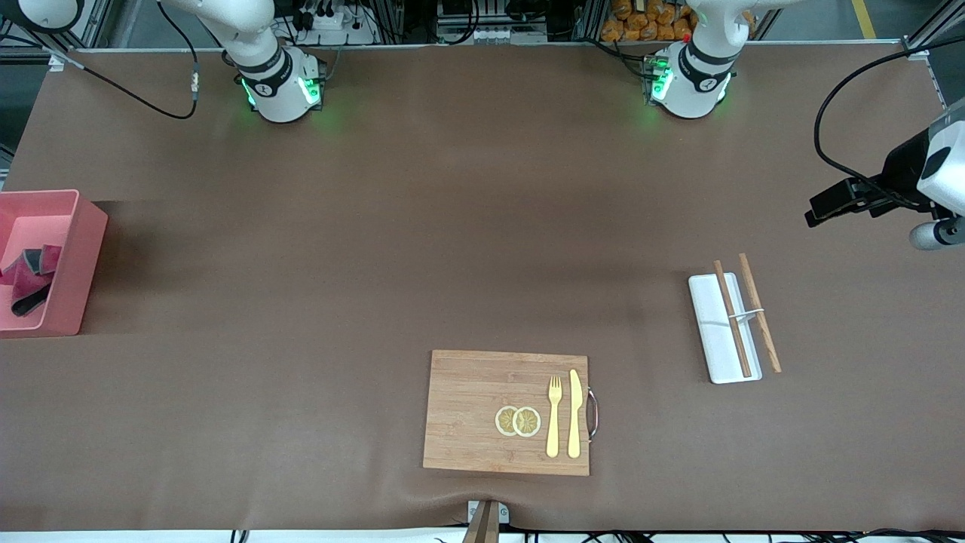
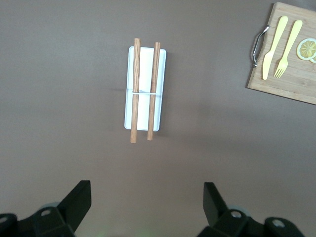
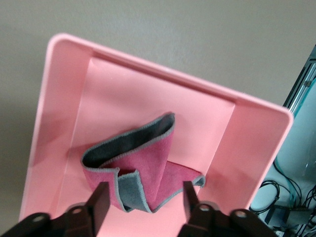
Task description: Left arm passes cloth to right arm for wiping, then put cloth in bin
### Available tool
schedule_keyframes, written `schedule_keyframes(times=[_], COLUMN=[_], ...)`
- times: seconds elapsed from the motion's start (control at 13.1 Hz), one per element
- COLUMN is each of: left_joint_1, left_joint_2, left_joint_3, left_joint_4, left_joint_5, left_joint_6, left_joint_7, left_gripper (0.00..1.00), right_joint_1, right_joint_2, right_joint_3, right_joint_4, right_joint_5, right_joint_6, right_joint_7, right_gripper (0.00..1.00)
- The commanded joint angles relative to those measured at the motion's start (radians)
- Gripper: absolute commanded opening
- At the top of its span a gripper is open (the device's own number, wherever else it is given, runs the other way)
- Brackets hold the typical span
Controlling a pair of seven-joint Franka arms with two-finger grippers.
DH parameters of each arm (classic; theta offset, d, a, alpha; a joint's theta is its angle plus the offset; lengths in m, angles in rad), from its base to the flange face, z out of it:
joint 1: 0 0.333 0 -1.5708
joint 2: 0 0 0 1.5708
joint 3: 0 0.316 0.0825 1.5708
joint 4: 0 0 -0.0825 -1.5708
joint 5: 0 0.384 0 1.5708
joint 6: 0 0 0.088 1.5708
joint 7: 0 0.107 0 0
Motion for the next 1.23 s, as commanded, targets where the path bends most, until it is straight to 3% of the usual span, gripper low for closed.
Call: schedule_keyframes(times=[0.0, 0.38, 0.61, 0.84, 1.15], left_joint_1=[0.003, 0.001, -0.002, -0.002, -0.003], left_joint_2=[-0.005, 0.000, 0.001, -0.011, -0.025], left_joint_3=[0.000, 0.000, -0.003, -0.008, -0.016], left_joint_4=[0.005, 0.007, 0.007, 0.005, 0.001], left_joint_5=[0.008, 0.014, 0.019, 0.045, 0.097], left_joint_6=[-0.011, -0.011, -0.011, -0.011, -0.011], left_joint_7=[-0.005, -0.006, -0.006, -0.003, 0.002], left_gripper=[1.00, 1.00, 1.00, 1.00, 1.00], right_joint_1=[0.075, 0.251, 0.409, 0.509, 0.571], right_joint_2=[-0.055, -0.126, -0.169, -0.190, -0.264], right_joint_3=[0.000, -0.003, 0.003, 0.011, 0.015], right_joint_4=[0.006, 0.008, 0.009, 0.011, 0.009], right_joint_5=[0.008, -0.042, -0.094, -0.057, 0.097], right_joint_6=[-0.090, -0.282, -0.464, -0.542, -0.601], right_joint_7=[0.003, 0.279, 0.605, 0.724, 0.850], right_gripper=[1.00, 1.00, 1.00, 1.00, 1.00])
